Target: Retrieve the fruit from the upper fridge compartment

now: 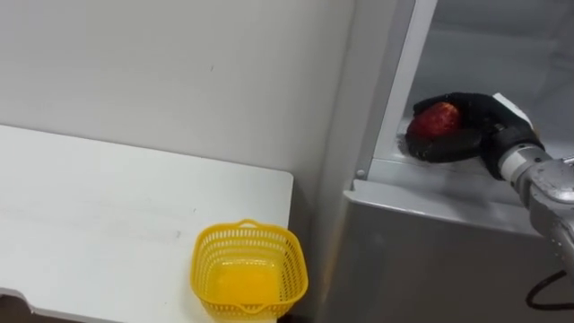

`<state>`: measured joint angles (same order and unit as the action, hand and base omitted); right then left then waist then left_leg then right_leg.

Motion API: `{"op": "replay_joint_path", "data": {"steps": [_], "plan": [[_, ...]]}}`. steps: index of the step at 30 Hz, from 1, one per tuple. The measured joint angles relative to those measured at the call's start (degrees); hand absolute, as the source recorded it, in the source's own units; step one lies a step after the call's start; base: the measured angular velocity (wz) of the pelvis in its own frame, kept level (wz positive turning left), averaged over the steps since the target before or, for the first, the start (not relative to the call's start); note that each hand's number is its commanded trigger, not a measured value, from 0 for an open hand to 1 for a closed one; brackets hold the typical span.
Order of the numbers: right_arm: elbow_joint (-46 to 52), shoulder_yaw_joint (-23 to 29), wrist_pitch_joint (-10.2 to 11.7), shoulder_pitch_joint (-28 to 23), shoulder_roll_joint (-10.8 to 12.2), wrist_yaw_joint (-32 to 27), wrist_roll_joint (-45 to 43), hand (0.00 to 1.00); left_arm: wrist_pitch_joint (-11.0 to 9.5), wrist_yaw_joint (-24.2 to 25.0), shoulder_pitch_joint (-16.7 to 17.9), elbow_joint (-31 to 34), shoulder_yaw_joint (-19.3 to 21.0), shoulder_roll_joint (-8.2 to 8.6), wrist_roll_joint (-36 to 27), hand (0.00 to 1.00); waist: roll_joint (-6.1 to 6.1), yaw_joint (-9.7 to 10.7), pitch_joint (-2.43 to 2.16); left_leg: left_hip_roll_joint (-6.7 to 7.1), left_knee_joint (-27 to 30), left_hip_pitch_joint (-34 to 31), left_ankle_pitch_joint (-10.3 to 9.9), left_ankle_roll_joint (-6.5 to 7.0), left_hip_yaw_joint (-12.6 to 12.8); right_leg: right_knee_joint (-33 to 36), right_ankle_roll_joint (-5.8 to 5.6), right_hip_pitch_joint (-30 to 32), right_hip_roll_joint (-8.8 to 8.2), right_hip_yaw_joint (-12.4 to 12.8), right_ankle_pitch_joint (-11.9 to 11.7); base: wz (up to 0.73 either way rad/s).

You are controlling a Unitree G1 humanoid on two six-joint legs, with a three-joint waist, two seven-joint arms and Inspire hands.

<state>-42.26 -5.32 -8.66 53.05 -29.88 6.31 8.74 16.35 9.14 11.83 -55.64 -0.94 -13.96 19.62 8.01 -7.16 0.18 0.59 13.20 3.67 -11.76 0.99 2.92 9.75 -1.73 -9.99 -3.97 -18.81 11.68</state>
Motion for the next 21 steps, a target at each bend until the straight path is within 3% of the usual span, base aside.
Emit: {"op": "replay_joint_path", "data": {"steps": [9, 12, 15, 21], "plan": [[0.19, -0.36, -0.07, 0.96, -0.01, -1.93, -1.44, 1.0, -0.37, 0.41, -1.66, 0.06, 0.0, -0.22, -0.01, 0.0, -0.17, -0.55, -0.03, 0.0, -0.01, -0.3, 0.0, 0.0, 0.0, -0.02, 0.0, 0.29, 0.03, -0.02, 0.0, 0.0], [0.51, -0.36, -0.09, 1.18, -0.01, -2.09, -1.46, 1.0, -0.4, 0.4, -2.21, 0.07, 0.05, -0.23, 0.01, 0.0, -0.06, -0.55, -0.37, 0.0, 0.07, -0.93, 0.01, -0.01, 0.11, 0.01, 0.0, 0.9, 0.02, 0.02, 0.0, 0.0], [0.72, -1.47, -0.04, 1.96, 0.01, -2.59, -0.71, 1.0, -0.53, 0.01, -2.9, 0.07, 0.07, -0.32, -0.02, 0.0, -0.09, -0.61, -0.41, 0.0, 0.16, -1.03, 0.01, 0.0, 0.19, -0.02, 0.0, 0.92, 0.02, 0.02, 0.0, 0.0], [2.05, -2.55, -0.21, 2.24, 0.2, -4.05, 0.3, 1.0, -1.88, -2.32, -3.77, -0.91, -0.14, -0.55, -0.03, 0.0, -0.18, -0.83, -0.35, 0.02, 0.07, -0.94, 0.01, -0.01, 0.15, -0.02, 0.0, 0.84, 0.0, 0.18, 0.0, 0.0]]}}
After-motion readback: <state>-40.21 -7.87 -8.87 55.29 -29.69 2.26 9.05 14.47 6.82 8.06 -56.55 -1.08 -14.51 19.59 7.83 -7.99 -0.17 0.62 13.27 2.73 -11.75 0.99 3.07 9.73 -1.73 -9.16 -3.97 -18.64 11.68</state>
